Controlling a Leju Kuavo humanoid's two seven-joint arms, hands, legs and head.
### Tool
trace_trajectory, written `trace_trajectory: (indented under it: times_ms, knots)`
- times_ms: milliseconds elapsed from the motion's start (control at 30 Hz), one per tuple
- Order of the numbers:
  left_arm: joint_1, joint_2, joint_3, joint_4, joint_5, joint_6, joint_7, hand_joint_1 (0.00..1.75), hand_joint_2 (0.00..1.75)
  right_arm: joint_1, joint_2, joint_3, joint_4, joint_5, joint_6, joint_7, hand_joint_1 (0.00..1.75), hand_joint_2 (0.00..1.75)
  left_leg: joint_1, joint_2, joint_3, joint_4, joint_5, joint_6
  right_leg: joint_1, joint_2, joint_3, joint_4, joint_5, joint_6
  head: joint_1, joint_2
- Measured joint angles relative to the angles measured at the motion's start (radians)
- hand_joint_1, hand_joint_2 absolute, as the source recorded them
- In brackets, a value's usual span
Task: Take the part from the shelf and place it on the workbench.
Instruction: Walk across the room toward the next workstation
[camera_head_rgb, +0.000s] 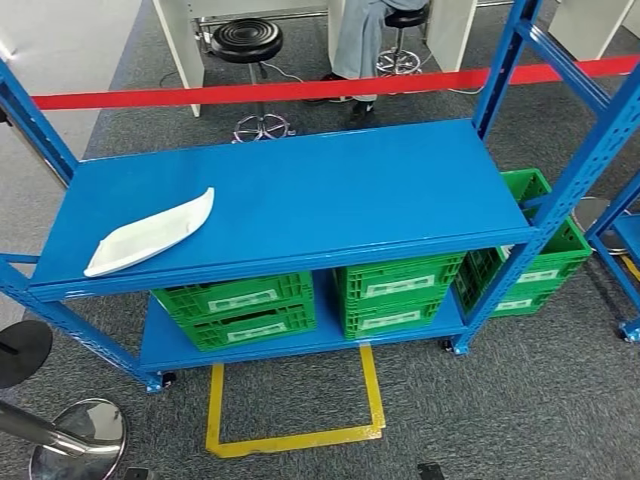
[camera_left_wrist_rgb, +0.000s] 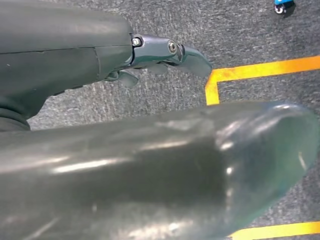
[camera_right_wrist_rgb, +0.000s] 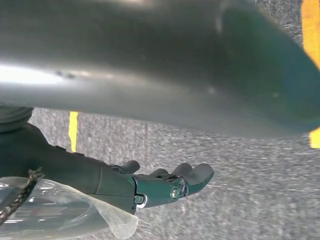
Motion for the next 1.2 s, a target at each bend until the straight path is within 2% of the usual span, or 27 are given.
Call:
trace_trajectory:
  times_ms: [33,67,100,133,167,200,233,267,300,333,367,400,433,500,533,567,700,767,833,867,900,933,1000,1033,1067,1100,1200]
  knots:
    - [-0.002,0.000,0.000,0.000,0.000,0.000,0.000,0.00,0.00,0.000,0.000,0.000,0.000,0.000,0.000,0.000,0.00,0.00,-0.005,0.021,0.022,-0.048,0.015,0.007,0.003,-0.010,0.004,0.000,-0.006,0.006,0.000,0.000]
    - [-0.005,0.000,0.000,0.000,0.000,0.000,-0.001,0.00,0.00,0.000,0.000,0.000,0.000,0.001,0.000,0.000,0.00,0.00,-0.011,0.035,0.033,-0.074,0.016,0.014,0.005,-0.022,0.007,-0.002,-0.011,0.012,0.001,0.000]
    - [-0.005,0.000,0.000,0.000,0.000,0.001,-0.001,0.00,0.00,-0.001,0.000,0.000,0.000,0.001,0.000,0.001,0.00,0.00,-0.015,0.034,0.034,-0.078,0.010,0.020,0.007,-0.033,0.012,-0.005,-0.015,0.018,0.002,0.000]
    - [-0.005,0.000,0.000,0.001,0.000,0.001,-0.002,0.00,0.00,-0.003,0.000,0.000,0.000,0.001,-0.001,0.001,0.00,0.00,-0.015,0.022,0.034,-0.082,0.009,0.026,0.008,-0.045,0.019,-0.009,-0.016,0.023,0.002,0.000]
    - [-0.002,0.000,0.000,0.001,-0.001,0.001,-0.002,0.00,0.00,-0.005,0.000,0.000,0.000,0.002,-0.001,0.001,0.00,0.00,-0.013,0.010,0.036,-0.087,0.011,0.031,0.007,-0.041,0.023,-0.009,-0.021,0.028,0.005,0.000]
    - [0.000,-0.001,0.000,0.001,-0.001,0.001,-0.002,0.00,0.00,-0.007,0.000,0.000,0.000,0.002,-0.001,0.001,0.00,0.00,-0.010,-0.001,0.040,-0.093,0.013,0.038,0.006,-0.020,0.021,0.003,-0.031,0.031,0.007,0.000]
    - [-0.001,0.000,0.000,0.002,-0.001,0.001,-0.002,0.00,0.00,-0.009,0.000,0.001,0.000,0.002,-0.001,0.001,0.00,0.00,-0.007,-0.011,0.043,-0.098,0.015,0.044,0.005,0.010,0.005,0.037,-0.050,0.034,0.009,0.000]
    - [-0.002,-0.001,0.000,0.002,-0.001,0.001,-0.002,0.00,0.00,-0.009,0.000,0.001,0.000,0.001,-0.001,0.001,0.00,0.00,-0.005,-0.021,0.045,-0.101,0.016,0.049,0.003,0.044,-0.027,0.095,-0.077,0.035,0.013,0.000]
    - [-0.004,0.000,0.000,0.002,-0.001,0.001,-0.002,0.00,0.00,-0.008,0.000,0.001,0.000,0.000,-0.002,0.000,0.00,0.00,-0.005,-0.031,0.046,-0.102,0.015,0.054,0.002,0.065,-0.068,0.168,-0.105,0.035,0.015,0.000]
    - [-0.005,0.000,0.000,0.002,-0.001,0.001,-0.002,0.00,0.00,-0.007,0.000,0.001,0.000,0.000,-0.002,0.000,0.00,0.00,-0.006,-0.040,0.048,-0.102,0.012,0.056,0.002,0.074,-0.112,0.237,-0.124,0.036,0.017,0.000]
    - [-0.005,0.000,0.000,0.002,-0.001,0.001,-0.002,0.00,0.00,-0.005,0.000,0.001,0.000,-0.001,-0.003,-0.001,0.00,0.00,-0.007,-0.050,0.051,-0.101,0.009,0.058,0.003,0.076,-0.146,0.281,-0.126,0.037,0.017,0.000]
    - [-0.004,0.000,0.000,0.002,-0.001,0.001,-0.002,0.00,0.00,-0.004,0.000,0.001,0.000,-0.001,-0.003,-0.001,0.00,0.00,-0.007,-0.058,0.055,-0.101,0.006,0.057,0.003,0.077,-0.163,0.288,-0.107,0.037,0.017,0.000]
    - [-0.003,0.000,0.000,0.002,-0.002,0.001,-0.002,0.00,0.00,-0.003,0.000,0.001,0.000,-0.001,-0.003,-0.001,0.00,0.00,-0.007,-0.065,0.061,-0.101,0.002,0.056,0.003,0.077,-0.160,0.254,-0.068,0.036,0.017,0.000]
    - [-0.002,-0.001,0.000,0.003,-0.002,0.001,-0.002,0.00,0.00,-0.002,0.000,0.001,0.000,-0.001,-0.003,-0.002,0.00,0.00,-0.009,-0.076,0.074,-0.098,-0.010,0.048,0.002,0.081,-0.118,0.124,0.021,0.032,0.018,0.000]
    - [-0.003,-0.001,0.000,0.003,-0.002,0.001,-0.002,0.00,0.00,-0.003,0.000,0.001,0.000,-0.002,-0.003,-0.002,0.00,0.00,-0.010,-0.079,0.077,-0.095,-0.016,0.042,0.002,0.085,-0.095,0.069,0.045,0.029,0.018,0.000]
    - [-0.003,-0.001,0.000,0.003,-0.002,0.001,-0.002,0.00,0.00,-0.004,0.000,0.001,0.000,-0.003,-0.003,-0.003,0.00,0.00,-0.011,-0.081,0.077,-0.092,-0.020,0.037,0.002,0.088,-0.081,0.036,0.054,0.025,0.017,0.000]
    - [-0.003,0.002,0.000,0.003,-0.002,0.000,-0.002,0.00,0.00,-0.004,0.000,0.001,0.000,-0.006,-0.003,-0.006,0.00,0.00,-0.009,-0.078,0.072,-0.077,-0.033,0.018,0.002,0.088,-0.068,0.021,0.046,0.003,0.012,0.000]
    - [-0.005,0.003,0.000,0.003,-0.003,0.000,-0.003,0.00,0.00,-0.004,0.000,0.001,0.001,-0.007,-0.003,-0.006,0.00,0.00,-0.006,-0.064,0.039,-0.001,-0.076,0.006,-0.001,0.081,-0.059,0.017,0.043,-0.008,0.006,0.000]
    - [-0.007,0.002,0.000,0.004,-0.004,-0.001,-0.003,0.00,0.00,-0.004,0.000,0.000,0.001,-0.008,-0.002,-0.006,0.00,0.00,0.000,-0.054,-0.031,0.134,-0.130,-0.004,0.000,0.074,-0.054,0.017,0.038,-0.014,0.002,0.000]
    - [-0.006,0.002,0.000,0.004,-0.005,-0.001,-0.003,0.00,0.00,-0.003,0.000,0.000,0.001,-0.010,-0.001,-0.005,0.00,0.00,0.002,-0.053,-0.060,0.182,-0.140,-0.007,0.001,0.071,-0.051,0.017,0.035,-0.015,0.002,0.000]
    - [-0.004,0.002,0.000,0.004,-0.005,-0.002,-0.003,0.00,0.00,-0.003,0.000,0.000,0.001,-0.012,0.001,-0.002,0.00,0.00,0.004,-0.053,-0.074,0.199,-0.131,-0.008,0.001,0.070,-0.048,0.017,0.033,-0.015,0.002,0.000]
    - [-0.003,0.002,0.000,0.004,-0.005,-0.002,-0.003,0.00,0.00,-0.002,0.000,0.000,0.001,-0.015,0.002,0.001,0.00,0.00,0.005,-0.053,-0.067,0.174,-0.101,-0.007,0.001,0.071,-0.044,0.017,0.030,-0.013,0.002,0.000]
    - [-0.002,0.002,0.000,0.004,-0.006,-0.002,-0.003,0.00,0.00,-0.001,0.000,0.000,0.001,-0.019,0.004,0.008,0.00,0.00,0.003,-0.054,-0.014,0.046,-0.021,0.002,0.001,0.072,-0.036,0.016,0.024,-0.009,0.002,0.000]
    - [-0.002,0.002,0.001,0.004,-0.007,-0.002,-0.004,0.00,0.00,-0.002,0.000,0.000,0.001,-0.020,0.004,0.010,0.00,0.00,0.001,-0.054,0.013,-0.015,0.004,0.009,0.003,0.073,-0.033,0.016,0.021,-0.005,0.002,0.000]
    - [-0.003,0.002,0.001,0.004,-0.008,-0.002,-0.004,0.00,0.00,-0.002,0.000,0.000,0.002,-0.021,0.004,0.011,0.00,0.00,-0.001,-0.054,0.031,-0.056,0.013,0.014,0.004,0.074,-0.033,0.016,0.019,-0.001,0.003,0.000]
    - [-0.003,0.003,0.001,0.004,-0.008,-0.002,-0.004,0.00,0.00,-0.001,0.000,0.000,0.002,-0.022,0.004,0.012,0.00,0.00,-0.003,-0.054,0.038,-0.073,0.009,0.019,0.004,0.075,-0.034,0.015,0.018,0.004,0.003,0.000]
    - [-0.002,0.002,0.001,0.004,-0.009,-0.001,-0.005,0.00,0.00,0.001,0.000,0.000,0.003,-0.023,0.004,0.014,0.00,0.00,-0.001,-0.052,0.047,-0.095,0.010,0.032,0.004,0.075,-0.033,0.012,0.013,0.022,0.005,0.000]
